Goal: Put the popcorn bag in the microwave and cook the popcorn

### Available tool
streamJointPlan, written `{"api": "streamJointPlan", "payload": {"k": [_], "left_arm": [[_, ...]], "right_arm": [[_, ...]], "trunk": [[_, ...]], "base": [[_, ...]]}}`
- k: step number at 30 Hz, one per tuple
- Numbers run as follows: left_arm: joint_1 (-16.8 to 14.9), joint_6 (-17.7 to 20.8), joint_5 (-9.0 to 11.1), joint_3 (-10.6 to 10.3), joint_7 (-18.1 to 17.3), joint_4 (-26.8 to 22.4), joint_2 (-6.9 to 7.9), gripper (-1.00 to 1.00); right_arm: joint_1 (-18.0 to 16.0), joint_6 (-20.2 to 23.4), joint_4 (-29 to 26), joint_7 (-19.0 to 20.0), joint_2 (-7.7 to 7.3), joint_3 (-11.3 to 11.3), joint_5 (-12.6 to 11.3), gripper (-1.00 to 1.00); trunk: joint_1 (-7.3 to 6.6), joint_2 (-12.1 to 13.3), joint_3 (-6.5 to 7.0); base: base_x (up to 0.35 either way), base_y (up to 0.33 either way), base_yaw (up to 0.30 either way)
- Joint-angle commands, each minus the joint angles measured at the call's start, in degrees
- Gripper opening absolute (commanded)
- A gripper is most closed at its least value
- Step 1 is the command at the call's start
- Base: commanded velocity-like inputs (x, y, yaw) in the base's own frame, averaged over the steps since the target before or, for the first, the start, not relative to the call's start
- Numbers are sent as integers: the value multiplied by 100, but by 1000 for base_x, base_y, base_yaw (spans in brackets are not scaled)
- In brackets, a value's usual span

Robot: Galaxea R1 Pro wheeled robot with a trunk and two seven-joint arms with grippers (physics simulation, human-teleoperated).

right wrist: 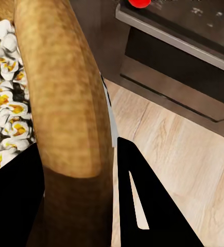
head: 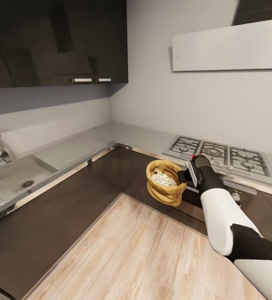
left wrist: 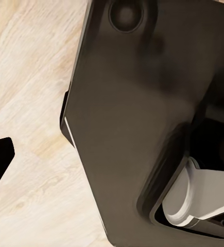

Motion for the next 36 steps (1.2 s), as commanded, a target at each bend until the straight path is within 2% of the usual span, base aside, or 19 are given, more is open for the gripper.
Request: {"api": "streamJointPlan", "payload": {"k": [1, 36], "left_arm": [[1, -11, 27, -6, 5, -6, -1, 100], [1, -11, 22, -5, 5, -6, -1, 100]], "right_arm": [[-4, 16, -1, 26, 8, -29, 34, -100], [-3, 16, 252, 8, -1, -37, 59, -100]], "trunk": [[1, -4, 3], [1, -4, 322]], "base": [[0, 0, 0], [0, 0, 0]]}}
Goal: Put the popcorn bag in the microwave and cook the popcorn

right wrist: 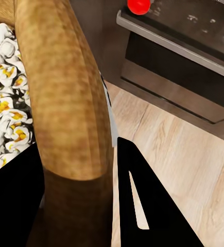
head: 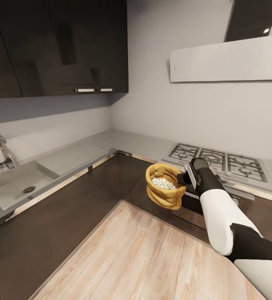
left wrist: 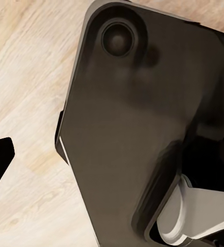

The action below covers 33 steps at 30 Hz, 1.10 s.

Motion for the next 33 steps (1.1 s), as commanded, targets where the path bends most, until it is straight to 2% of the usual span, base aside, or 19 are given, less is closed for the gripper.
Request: {"api": "streamJointPlan", "payload": {"k": [1, 9, 33], "left_arm": [[1, -11, 25, -4, 5, -6, -1, 100], [1, -11, 25, -3, 5, -6, -1, 100], [1, -11, 24, -3, 5, -6, -1, 100]], "right_arm": [[-5, 15, -7, 25, 8, -33, 37, -100], [-5, 15, -7, 32, 8, -34, 29, -100], [-4, 15, -7, 32, 8, -34, 22, -100]], "trunk": [[1, -5, 2], [1, -5, 31], [1, -5, 236]], "base": [[0, 0, 0], [0, 0, 0], [0, 0, 0]]}}
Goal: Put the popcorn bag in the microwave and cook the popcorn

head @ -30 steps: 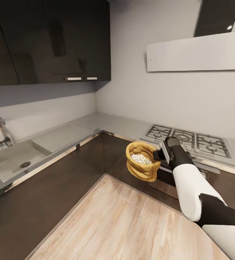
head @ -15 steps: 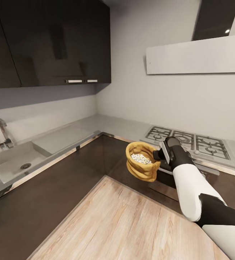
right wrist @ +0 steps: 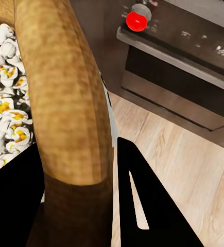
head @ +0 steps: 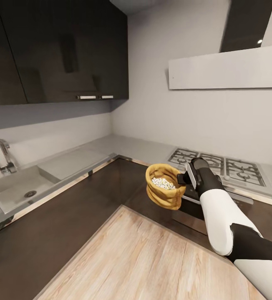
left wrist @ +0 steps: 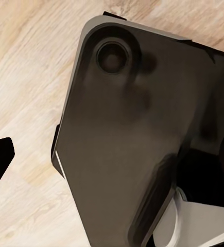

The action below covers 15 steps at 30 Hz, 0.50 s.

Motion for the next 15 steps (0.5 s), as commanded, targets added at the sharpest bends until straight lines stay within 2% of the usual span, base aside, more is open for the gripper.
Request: {"api": "streamJointPlan", "payload": {"k": [1, 13, 15], "left_arm": [[2, -10, 25, -4, 5, -7, -1, 100], [1, -10, 25, -4, 5, -7, -1, 100], [1, -10, 33, 38, 5, -33, 25, 100]], "right_arm": [[-4, 15, -7, 19, 8, -33, 34, -100], [-2, 15, 2, 23, 8, -34, -3, -100], [64, -50, 68, 12, 74, -40, 25, -100]], "trunk": [[1, -5, -5], [1, -5, -4], [1, -5, -4]], "base": [[0, 0, 0], [0, 0, 0], [0, 0, 0]]}}
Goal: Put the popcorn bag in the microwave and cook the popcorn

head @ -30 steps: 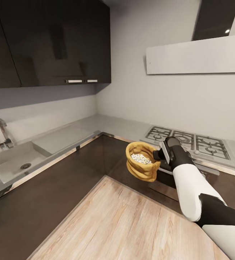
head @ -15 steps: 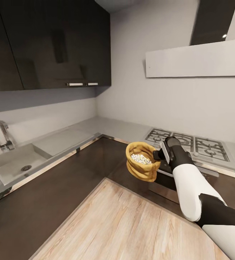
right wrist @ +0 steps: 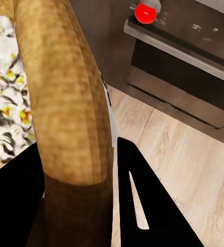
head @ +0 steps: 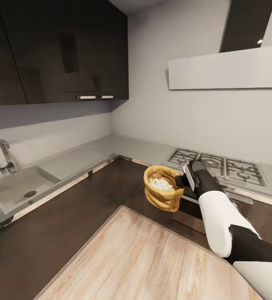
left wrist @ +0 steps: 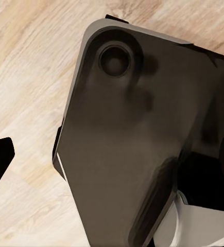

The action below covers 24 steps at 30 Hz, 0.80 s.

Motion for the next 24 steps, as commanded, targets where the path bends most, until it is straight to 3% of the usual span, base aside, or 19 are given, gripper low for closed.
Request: {"api": "streamJointPlan", "payload": {"k": [1, 11, 20, 24], "left_arm": [[1, -10, 23, 1, 5, -7, -1, 100], [2, -10, 23, 5, 5, -7, -15, 100], [1, -10, 23, 10, 5, -7, -19, 100], [1, -10, -6, -11, 5, -7, -18, 100]], "right_arm": [[5, -18, 27, 23, 28, -34, 56, -100], [278, -151, 351, 21, -83, -35, 97, -100], [304, 80, 438, 21, -84, -27, 118, -100], [304, 80, 438, 21, -84, -27, 119, -100]], "trunk": [[1, -6, -7], [1, -6, -7], [1, -6, -7], [1, -6, -7]], "base": [[0, 0, 0], [-11, 0, 0], [-272, 0, 0], [-45, 0, -18]]}}
